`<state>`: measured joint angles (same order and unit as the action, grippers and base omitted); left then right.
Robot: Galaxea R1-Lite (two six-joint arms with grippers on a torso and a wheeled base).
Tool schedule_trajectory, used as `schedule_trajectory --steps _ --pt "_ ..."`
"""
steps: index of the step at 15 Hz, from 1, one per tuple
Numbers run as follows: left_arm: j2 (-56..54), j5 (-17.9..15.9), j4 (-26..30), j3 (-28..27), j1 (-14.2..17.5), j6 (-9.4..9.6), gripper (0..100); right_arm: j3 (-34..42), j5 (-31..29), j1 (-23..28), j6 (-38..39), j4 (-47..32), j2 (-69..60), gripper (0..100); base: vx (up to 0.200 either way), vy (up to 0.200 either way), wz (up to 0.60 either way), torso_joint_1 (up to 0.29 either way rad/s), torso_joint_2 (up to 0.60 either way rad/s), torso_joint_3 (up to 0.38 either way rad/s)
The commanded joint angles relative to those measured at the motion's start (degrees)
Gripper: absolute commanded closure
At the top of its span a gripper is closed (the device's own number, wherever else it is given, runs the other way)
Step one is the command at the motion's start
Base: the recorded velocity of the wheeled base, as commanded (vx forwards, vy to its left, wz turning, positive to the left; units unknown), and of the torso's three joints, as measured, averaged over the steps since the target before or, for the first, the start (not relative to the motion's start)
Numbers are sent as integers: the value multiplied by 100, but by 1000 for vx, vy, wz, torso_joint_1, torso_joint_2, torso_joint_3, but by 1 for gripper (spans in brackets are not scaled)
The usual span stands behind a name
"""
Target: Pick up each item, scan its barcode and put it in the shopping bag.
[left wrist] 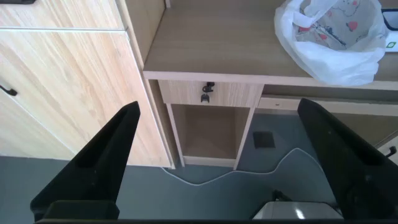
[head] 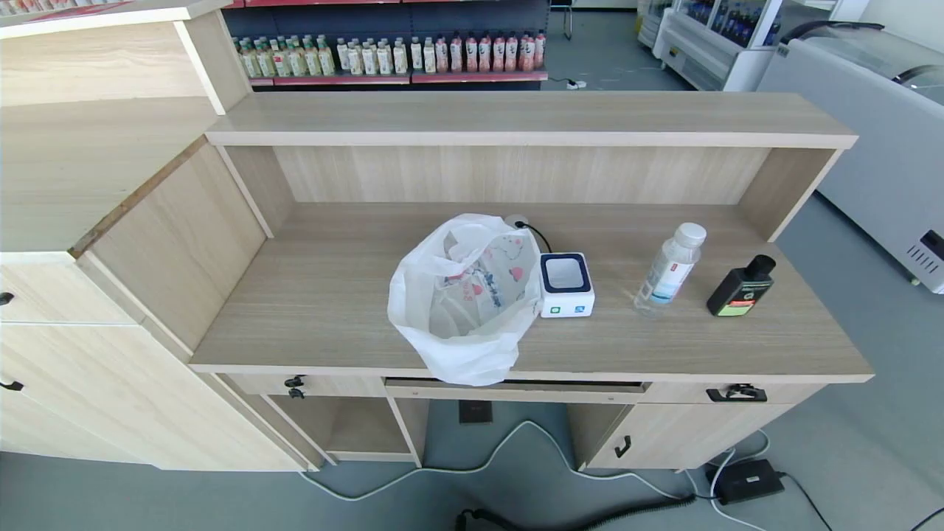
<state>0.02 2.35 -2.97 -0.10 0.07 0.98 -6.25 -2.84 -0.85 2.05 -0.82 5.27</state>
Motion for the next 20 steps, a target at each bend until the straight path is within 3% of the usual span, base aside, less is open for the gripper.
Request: schedule_trajectory --steps 1,2,5,6,8,10,14,17,20 --pt "-2 2 -1 1 1 -1 0 -2213 82 -55 68 337 3235 100 0 0 0 0 0 0" --pt "-2 2 -1 1 1 -1 0 -2583 82 -55 15 653 4035 100 0 0 0 0 0 0" --pt "-2 2 -1 1 1 -1 0 -2547 275 -55 -143 1066 4712 100 0 0 0 0 0 0" --pt "-2 2 -1 1 1 -1 0 -2565 451 -47 -143 1180 4940 0 0 0 0 0 0 0" --pt "-2 2 -1 1 1 -1 0 -2530 477 59 -108 1664 5573 0 0 0 0 0 0 0" --pt "-2 2 -1 1 1 -1 0 -2266 495 33 -170 2701 6408 0 0 0 0 0 0 0" --pt "-2 2 -1 1 1 -1 0 -2600 539 68 -653 4476 8262 0 0 0 0 0 0 0" --pt "-2 2 -1 1 1 -1 0 -2802 -59 77 -688 4907 8957 0 0 0 0 0 0 0" --pt "-2 2 -1 1 1 -1 0 -2820 -94 112 -609 5381 9528 0 0 0 0 0 0 0"
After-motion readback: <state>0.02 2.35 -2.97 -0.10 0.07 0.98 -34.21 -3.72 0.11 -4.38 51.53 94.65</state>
